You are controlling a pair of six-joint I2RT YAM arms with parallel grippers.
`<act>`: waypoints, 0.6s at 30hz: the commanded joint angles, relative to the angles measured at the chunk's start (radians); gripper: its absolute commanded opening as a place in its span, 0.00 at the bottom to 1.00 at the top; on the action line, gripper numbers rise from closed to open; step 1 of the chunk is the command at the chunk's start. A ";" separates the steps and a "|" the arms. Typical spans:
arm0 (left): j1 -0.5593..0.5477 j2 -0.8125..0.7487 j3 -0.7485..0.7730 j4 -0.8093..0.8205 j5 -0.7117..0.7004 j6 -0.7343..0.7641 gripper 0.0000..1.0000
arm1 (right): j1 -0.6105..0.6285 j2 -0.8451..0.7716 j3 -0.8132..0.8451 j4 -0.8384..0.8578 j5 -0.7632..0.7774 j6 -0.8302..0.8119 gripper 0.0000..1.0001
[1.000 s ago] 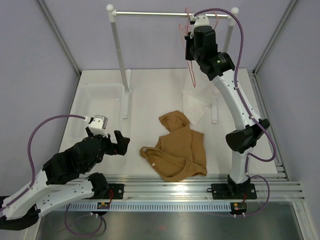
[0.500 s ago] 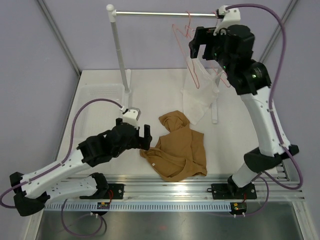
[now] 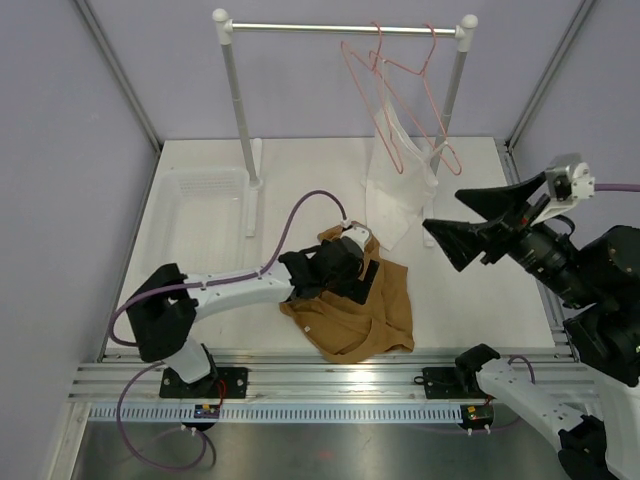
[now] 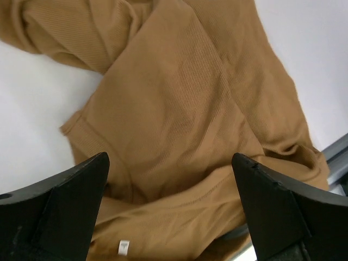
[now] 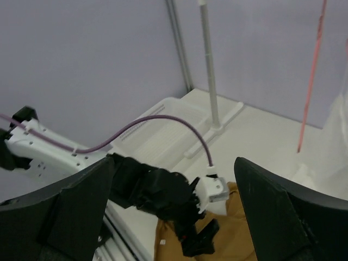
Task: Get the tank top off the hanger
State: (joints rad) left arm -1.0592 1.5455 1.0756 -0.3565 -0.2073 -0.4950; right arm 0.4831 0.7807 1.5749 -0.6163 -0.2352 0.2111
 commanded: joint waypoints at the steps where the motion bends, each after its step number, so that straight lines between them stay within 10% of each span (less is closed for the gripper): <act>1: -0.007 0.106 0.046 0.125 0.049 0.012 0.99 | -0.001 -0.012 -0.119 0.003 -0.245 0.043 0.99; 10: -0.033 0.330 0.098 0.171 0.014 -0.027 0.97 | -0.003 -0.161 -0.248 -0.039 -0.156 0.068 1.00; 11: -0.033 0.338 0.095 0.169 0.005 -0.036 0.90 | -0.001 -0.159 -0.242 -0.049 -0.151 0.060 0.99; 15: -0.035 0.354 0.078 0.140 -0.026 -0.051 0.08 | -0.003 -0.173 -0.220 -0.060 -0.167 0.054 1.00; 18: -0.035 0.285 0.038 0.125 -0.058 -0.053 0.00 | -0.003 -0.192 -0.228 -0.054 -0.151 0.042 0.99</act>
State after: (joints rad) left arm -1.0916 1.8805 1.1473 -0.2310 -0.2077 -0.5320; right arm 0.4831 0.6003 1.3315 -0.6853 -0.4026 0.2653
